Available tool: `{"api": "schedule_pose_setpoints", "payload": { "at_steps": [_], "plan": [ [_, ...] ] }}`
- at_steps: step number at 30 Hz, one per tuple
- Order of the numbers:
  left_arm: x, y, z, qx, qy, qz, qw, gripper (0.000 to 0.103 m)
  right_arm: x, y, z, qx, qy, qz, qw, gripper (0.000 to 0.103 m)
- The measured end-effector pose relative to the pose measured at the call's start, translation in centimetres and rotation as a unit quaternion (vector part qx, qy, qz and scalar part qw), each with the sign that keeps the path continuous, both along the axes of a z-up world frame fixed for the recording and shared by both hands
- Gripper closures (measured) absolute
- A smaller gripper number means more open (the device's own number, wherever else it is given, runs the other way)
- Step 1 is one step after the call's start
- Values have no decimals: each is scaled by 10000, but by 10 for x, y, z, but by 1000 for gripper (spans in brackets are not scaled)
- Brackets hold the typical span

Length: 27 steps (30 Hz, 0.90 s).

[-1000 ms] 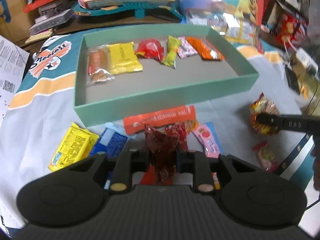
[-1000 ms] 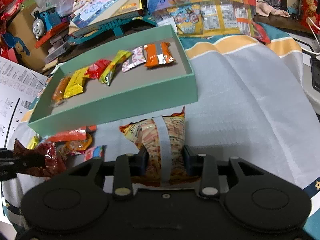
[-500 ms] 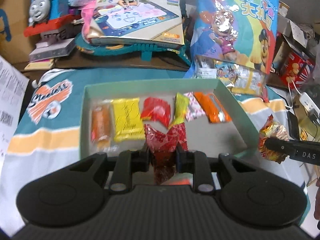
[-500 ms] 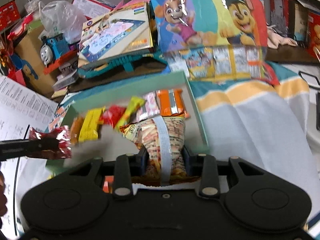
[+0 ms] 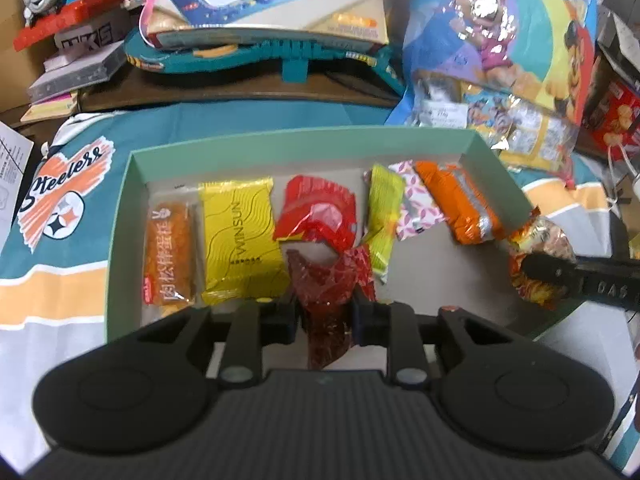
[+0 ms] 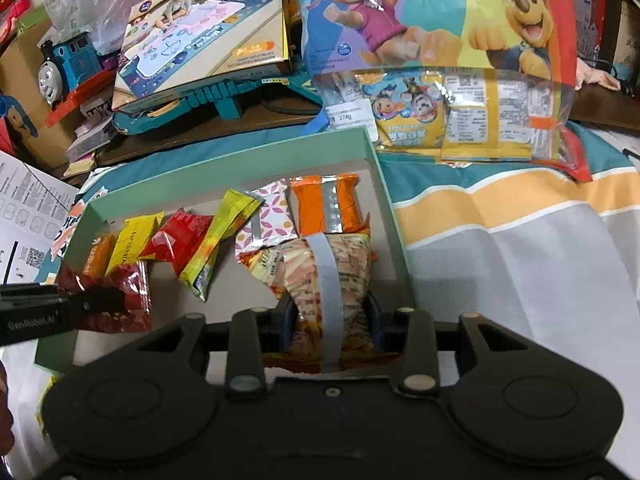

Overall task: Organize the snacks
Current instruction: 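Carry both bags into the green tray and open both tools, then grasp the red square candy with left tool while right tool grasps pink-green candy pack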

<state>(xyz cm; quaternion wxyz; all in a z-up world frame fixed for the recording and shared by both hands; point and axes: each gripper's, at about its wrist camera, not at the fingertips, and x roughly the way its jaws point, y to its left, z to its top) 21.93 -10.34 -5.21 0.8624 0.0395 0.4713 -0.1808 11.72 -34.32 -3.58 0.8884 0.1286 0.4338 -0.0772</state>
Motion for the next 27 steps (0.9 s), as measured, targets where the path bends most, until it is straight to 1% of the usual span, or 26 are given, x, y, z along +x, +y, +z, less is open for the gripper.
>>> {"api": "schedule_pose_setpoints", "payload": {
  "at_steps": [1,2,3,4,5,6,8,10,16,19,24,27],
  "plan": [
    [0,-1,-1,59,1,-12,10000,58,0,0,0,46,-29,25,10000,53],
    [-1,-2,-2,144,-34,-3,9999,27,0,1,1,69,-76,28,9999,34],
    [-2,-2,0,207,-122,32,9997,3,-2,3,3,70,-149,16,9999,24],
    [-6,-2,2,270,-261,83,9993,0,-6,4,8,66,-243,21,9997,12],
    [-9,-1,4,322,-371,114,9987,0,-9,6,12,66,-319,48,9995,10],
    [-10,-1,6,346,-364,102,9987,0,-11,8,16,58,-357,78,9993,10],
    [-12,2,9,326,-289,118,9990,0,-16,10,23,38,-412,103,9991,2],
    [-17,6,15,312,-304,153,9989,0,-24,12,30,45,-512,101,9986,0],
    [-45,21,34,264,-431,196,9985,0,-53,15,52,163,-621,30,9979,0],
    [-63,30,40,290,-470,202,9983,0,-69,20,59,211,-649,53,9977,0],
    [-94,45,39,309,-407,228,9984,0,-97,32,63,228,-630,119,9977,0],
    [-114,50,33,358,-347,138,9987,0,-114,37,59,213,-583,133,9980,0]
  ]
}}
